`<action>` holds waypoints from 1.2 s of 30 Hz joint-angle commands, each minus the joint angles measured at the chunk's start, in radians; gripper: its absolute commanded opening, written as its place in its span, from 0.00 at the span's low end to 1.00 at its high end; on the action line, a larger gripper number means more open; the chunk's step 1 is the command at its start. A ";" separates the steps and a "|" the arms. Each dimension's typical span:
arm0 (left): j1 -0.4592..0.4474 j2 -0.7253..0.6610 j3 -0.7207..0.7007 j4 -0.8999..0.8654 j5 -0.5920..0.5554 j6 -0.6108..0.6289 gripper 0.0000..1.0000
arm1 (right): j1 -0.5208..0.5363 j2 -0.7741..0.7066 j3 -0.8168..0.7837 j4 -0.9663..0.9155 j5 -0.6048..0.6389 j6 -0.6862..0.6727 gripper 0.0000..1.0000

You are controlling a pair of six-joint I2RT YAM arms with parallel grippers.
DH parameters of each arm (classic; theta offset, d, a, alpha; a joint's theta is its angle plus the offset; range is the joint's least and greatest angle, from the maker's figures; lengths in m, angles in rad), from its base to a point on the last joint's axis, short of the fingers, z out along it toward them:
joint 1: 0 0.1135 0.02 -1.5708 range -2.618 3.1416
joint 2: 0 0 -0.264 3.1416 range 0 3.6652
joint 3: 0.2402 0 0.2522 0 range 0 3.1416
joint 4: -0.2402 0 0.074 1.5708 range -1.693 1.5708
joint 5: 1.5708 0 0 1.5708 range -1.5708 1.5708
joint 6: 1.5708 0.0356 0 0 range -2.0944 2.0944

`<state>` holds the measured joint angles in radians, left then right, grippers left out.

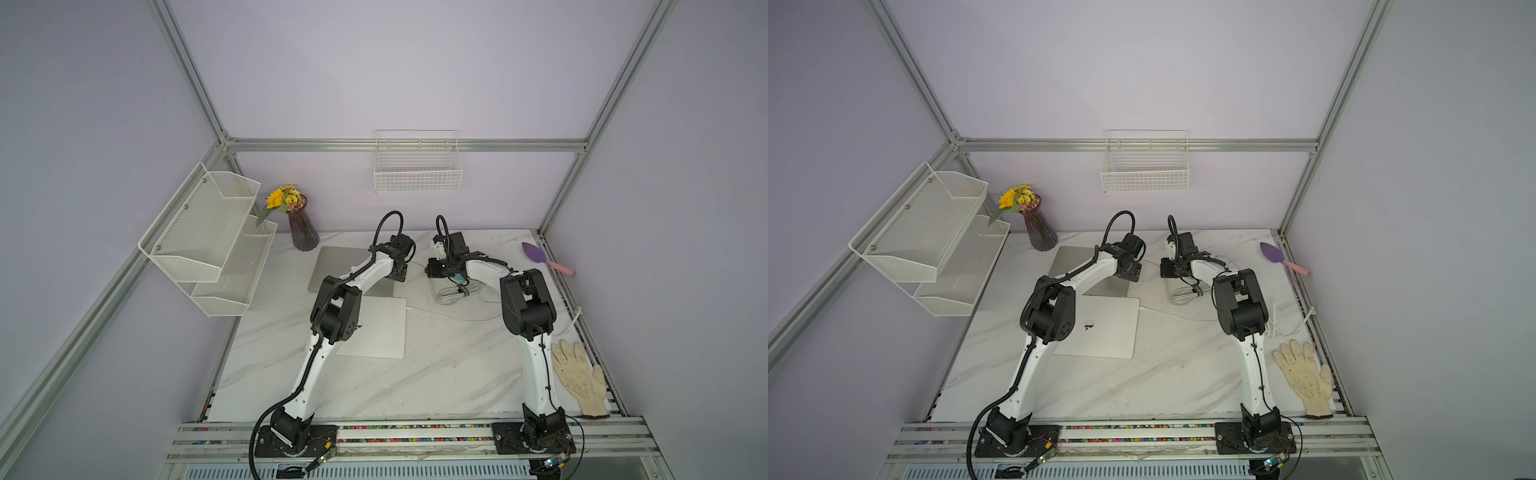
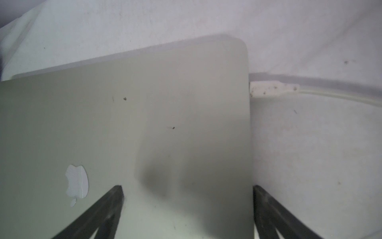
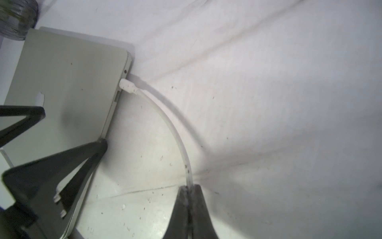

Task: Unplug the laptop charger
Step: Remove the charging cable from the laptop.

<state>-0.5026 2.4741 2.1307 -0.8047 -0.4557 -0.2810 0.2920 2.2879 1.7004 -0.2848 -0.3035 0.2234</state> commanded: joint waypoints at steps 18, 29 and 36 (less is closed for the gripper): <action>0.075 -0.024 -0.249 -0.029 -0.056 0.041 0.92 | -0.065 -0.107 -0.084 0.012 0.078 0.054 0.00; 0.086 -0.043 -0.295 0.001 -0.044 0.061 0.92 | -0.121 -0.117 -0.133 0.002 0.031 0.007 0.00; 0.094 -0.047 -0.299 0.007 -0.065 0.062 0.92 | -0.126 -0.150 -0.138 -0.006 -0.037 -0.022 0.00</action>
<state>-0.4793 2.3657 1.8984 -0.6064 -0.3943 -0.2657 0.1566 2.1933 1.5665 -0.2726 -0.3004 0.2253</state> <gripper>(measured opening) 0.922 0.064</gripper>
